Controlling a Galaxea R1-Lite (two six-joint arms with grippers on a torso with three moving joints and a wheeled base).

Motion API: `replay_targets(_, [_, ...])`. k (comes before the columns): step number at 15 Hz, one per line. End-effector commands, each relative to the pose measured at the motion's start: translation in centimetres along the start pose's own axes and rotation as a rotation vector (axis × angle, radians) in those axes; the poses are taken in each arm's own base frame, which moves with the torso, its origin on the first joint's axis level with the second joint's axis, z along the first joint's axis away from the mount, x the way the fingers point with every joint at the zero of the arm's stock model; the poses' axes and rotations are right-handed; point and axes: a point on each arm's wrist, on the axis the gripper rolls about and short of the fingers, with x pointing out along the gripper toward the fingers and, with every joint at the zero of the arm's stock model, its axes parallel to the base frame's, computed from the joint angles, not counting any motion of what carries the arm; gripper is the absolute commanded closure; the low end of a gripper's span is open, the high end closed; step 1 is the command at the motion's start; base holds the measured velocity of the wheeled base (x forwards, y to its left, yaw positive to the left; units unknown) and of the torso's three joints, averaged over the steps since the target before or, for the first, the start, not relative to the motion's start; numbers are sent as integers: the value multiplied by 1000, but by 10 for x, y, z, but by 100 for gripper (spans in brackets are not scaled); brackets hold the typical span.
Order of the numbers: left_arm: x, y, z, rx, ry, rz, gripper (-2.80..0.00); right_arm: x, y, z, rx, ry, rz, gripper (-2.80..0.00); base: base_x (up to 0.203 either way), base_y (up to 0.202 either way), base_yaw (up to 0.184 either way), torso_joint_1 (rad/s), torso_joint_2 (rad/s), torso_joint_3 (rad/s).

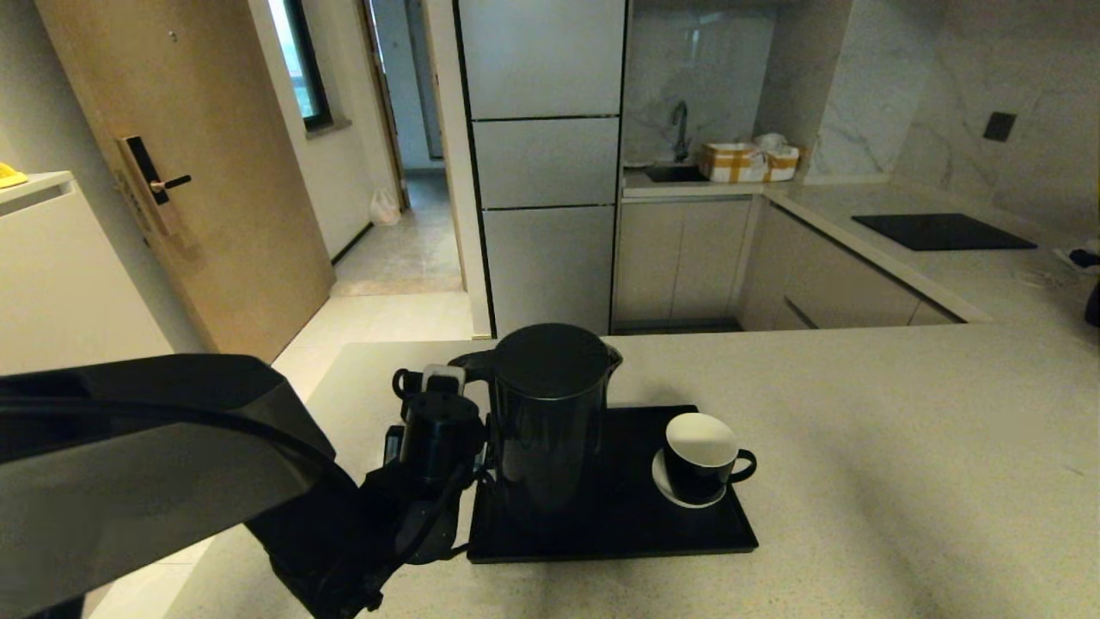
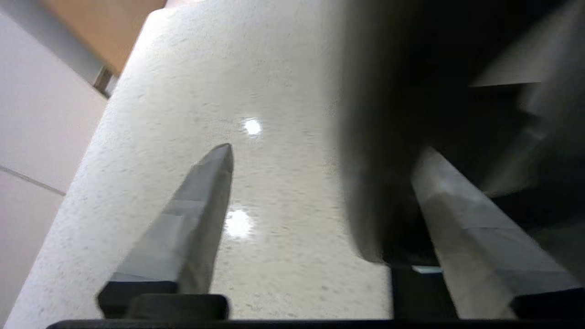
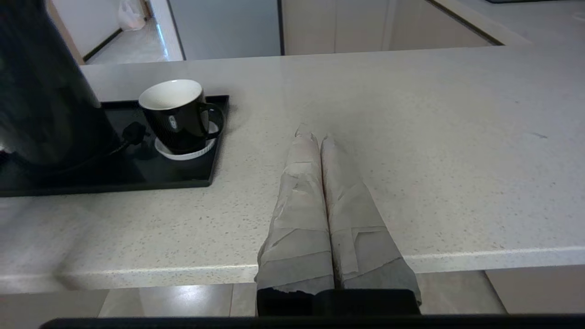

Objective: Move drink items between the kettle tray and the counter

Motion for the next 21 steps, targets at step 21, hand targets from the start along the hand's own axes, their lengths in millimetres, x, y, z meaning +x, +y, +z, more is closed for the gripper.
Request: replay_targets(21, [-116, 63, 30, -51, -117, -104, -280, 0, 0, 0, 0, 0, 0, 0, 0, 0, 0, 0, 0, 0])
